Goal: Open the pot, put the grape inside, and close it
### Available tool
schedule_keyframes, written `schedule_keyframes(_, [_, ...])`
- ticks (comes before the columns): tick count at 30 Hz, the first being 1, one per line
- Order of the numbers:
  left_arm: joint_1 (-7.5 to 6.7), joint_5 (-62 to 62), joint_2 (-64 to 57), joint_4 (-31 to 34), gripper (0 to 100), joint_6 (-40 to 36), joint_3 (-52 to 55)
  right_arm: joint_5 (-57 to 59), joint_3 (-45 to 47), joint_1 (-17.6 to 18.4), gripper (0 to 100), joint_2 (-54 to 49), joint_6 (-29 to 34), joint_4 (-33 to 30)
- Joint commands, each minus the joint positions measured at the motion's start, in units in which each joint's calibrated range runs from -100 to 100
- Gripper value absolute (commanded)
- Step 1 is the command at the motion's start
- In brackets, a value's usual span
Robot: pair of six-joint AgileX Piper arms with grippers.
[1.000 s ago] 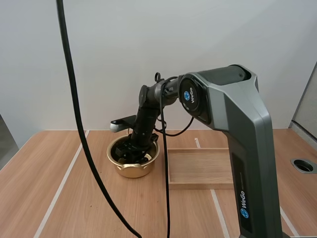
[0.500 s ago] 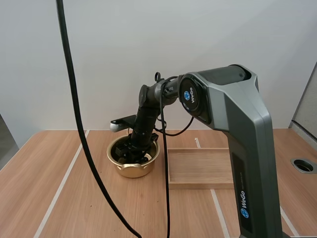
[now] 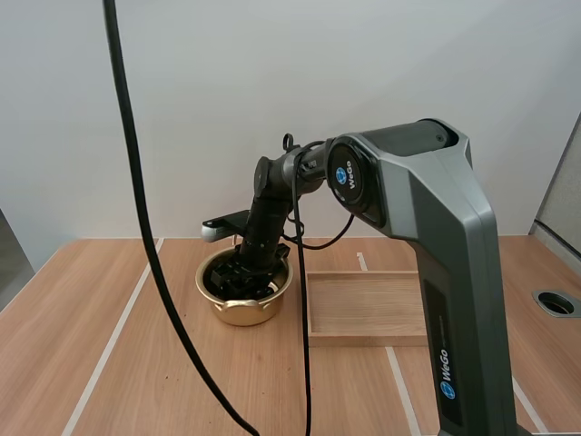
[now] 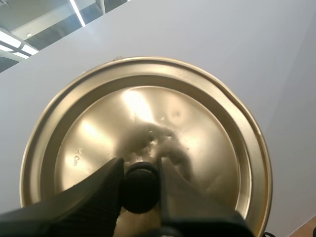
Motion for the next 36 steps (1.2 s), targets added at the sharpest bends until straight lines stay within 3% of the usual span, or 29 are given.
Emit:
schedule_keyframes(1, [-0.1, -1.3, 0.3, -0.2, 0, -0.7, -0.2, -0.2, 0.0, 0.1, 100, -0.3, 0.1, -0.1])
schedule_keyframes(23, [-0.1, -0.6, 0.3, -0.2, 0, -0.7, -0.2, 0.0, 0.0, 0.1, 100, -9.4, 0.2, -0.1])
schedule_keyframes(36, [-0.1, 1.4, 0.3, -0.2, 0, -1.0, -0.2, -0.3, 0.0, 0.1, 100, -23.9, 1.5, -2.6])
